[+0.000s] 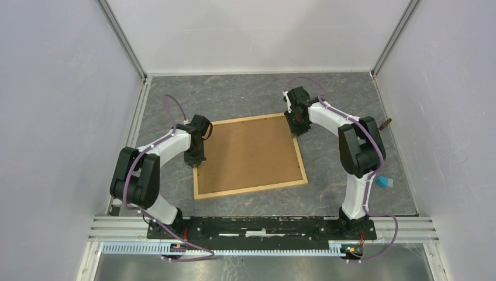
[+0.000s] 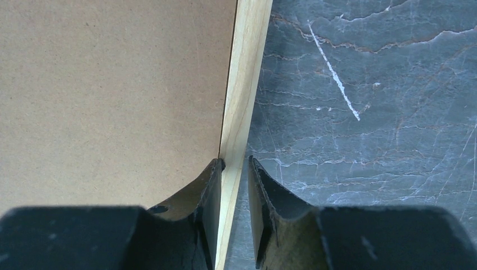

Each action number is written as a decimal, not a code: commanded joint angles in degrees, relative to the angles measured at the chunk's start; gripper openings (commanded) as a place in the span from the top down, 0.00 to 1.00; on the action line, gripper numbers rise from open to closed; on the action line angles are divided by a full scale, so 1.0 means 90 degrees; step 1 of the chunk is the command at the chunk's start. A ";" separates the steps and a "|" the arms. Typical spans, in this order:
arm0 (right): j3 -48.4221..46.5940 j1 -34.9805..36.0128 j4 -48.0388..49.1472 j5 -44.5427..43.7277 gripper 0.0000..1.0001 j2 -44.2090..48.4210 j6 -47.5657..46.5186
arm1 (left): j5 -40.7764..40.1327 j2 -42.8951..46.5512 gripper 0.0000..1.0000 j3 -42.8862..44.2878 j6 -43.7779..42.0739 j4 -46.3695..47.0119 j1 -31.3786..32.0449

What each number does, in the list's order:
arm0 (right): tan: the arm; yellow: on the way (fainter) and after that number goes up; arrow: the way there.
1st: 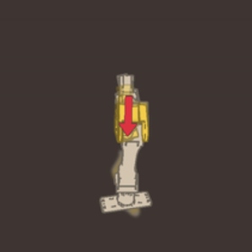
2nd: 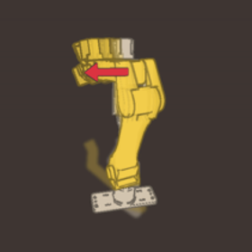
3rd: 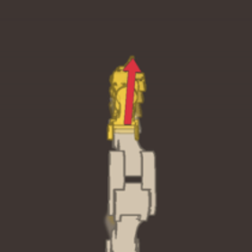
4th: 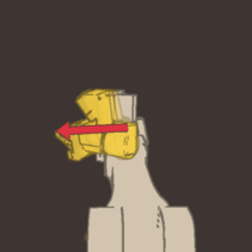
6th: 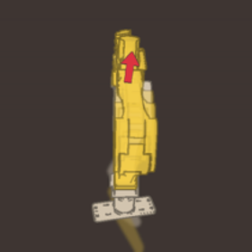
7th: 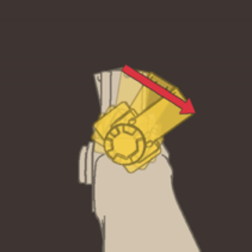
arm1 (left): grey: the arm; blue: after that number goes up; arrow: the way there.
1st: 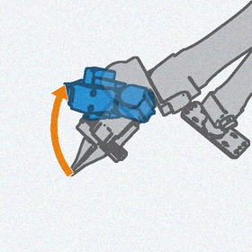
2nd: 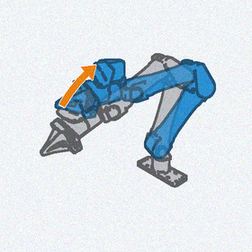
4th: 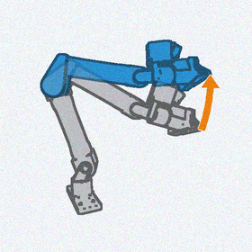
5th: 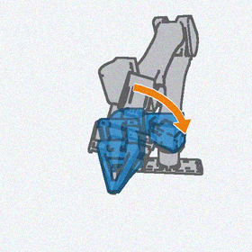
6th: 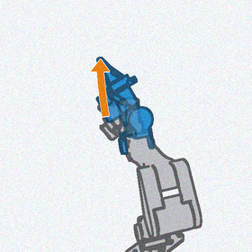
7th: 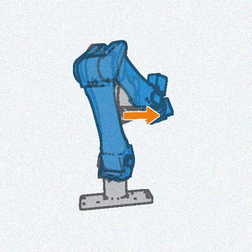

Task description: Put the photo into the frame

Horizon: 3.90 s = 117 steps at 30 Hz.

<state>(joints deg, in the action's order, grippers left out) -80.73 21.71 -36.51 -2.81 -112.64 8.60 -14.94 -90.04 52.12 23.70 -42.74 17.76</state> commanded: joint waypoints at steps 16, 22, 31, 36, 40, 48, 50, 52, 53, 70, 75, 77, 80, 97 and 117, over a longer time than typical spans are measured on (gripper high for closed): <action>0.0337 -0.0024 -0.0031 -0.0763 0.74 -0.0051 -0.0058 | 0.0129 0.0215 0.98 0.0020 -0.0270 0.0242 0.0029; 0.0511 -0.0004 -0.0010 -0.1024 0.74 -0.0173 -0.0012 | 0.0146 0.0227 0.98 0.0020 -0.0270 0.0243 0.0026; 0.0615 0.0014 0.0217 -0.0328 0.75 -0.0491 0.0026 | 0.0157 0.0258 0.98 0.0015 -0.0282 0.0247 0.0029; 0.0604 0.0019 0.0336 0.0133 0.74 -0.0608 0.0081 | 0.0211 0.0232 0.98 0.0020 -0.0281 0.0252 0.0029; 0.0651 0.0016 0.0427 0.0293 0.74 -0.0682 0.0108 | 0.0236 0.0224 0.98 0.0015 -0.0280 0.0258 0.0029; 0.0812 0.0018 0.0649 0.0927 0.73 -0.0752 0.0255 | 0.0270 0.0202 0.98 0.0015 -0.0283 0.0269 0.0054; 0.0859 0.0025 0.0643 0.0867 0.72 -0.0790 0.0258 | 0.0273 0.0202 0.98 0.0012 -0.0286 0.0271 0.0057; 0.0900 0.0045 0.0630 0.0807 0.71 -0.0819 0.0258 | 0.0278 0.0197 0.98 0.0013 -0.0280 0.0267 0.0067; 0.0919 0.0057 0.0637 0.0783 0.70 -0.0830 0.0255 | 0.0281 0.0199 0.98 0.0010 -0.0280 0.0272 0.0072; 0.0704 -0.0049 0.0628 0.0938 0.58 0.0512 0.0323 | 0.0252 0.0246 0.98 0.0000 -0.0300 0.0262 0.0082; 0.0320 -0.0052 0.0092 0.0073 0.58 0.0851 0.0021 | 0.0270 0.0249 0.98 0.0019 -0.0300 0.0259 0.0084; 0.0303 -0.0051 0.0092 0.0036 0.59 0.0769 0.0003 | 0.0290 0.0243 0.98 0.0030 -0.0292 0.0264 0.0085; 0.0209 -0.0049 0.0088 0.0099 0.59 0.0623 -0.0033 | 0.0259 0.0248 0.98 0.0005 -0.0300 0.0257 0.0087; 0.2012 -0.0098 0.1028 0.0279 0.41 0.1771 -0.0144 | 0.1289 0.1670 0.26 0.0147 -0.0625 0.0522 0.0070; 0.2184 -0.0240 0.1134 0.1103 1.00 0.2037 0.1043 | -0.0141 0.1697 0.00 0.0001 -0.1715 0.2213 0.6090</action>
<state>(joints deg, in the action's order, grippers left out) -57.14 19.44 -22.81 4.60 -97.25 13.93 -4.27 -69.49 49.54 17.19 -27.51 64.73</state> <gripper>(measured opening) 0.047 0.995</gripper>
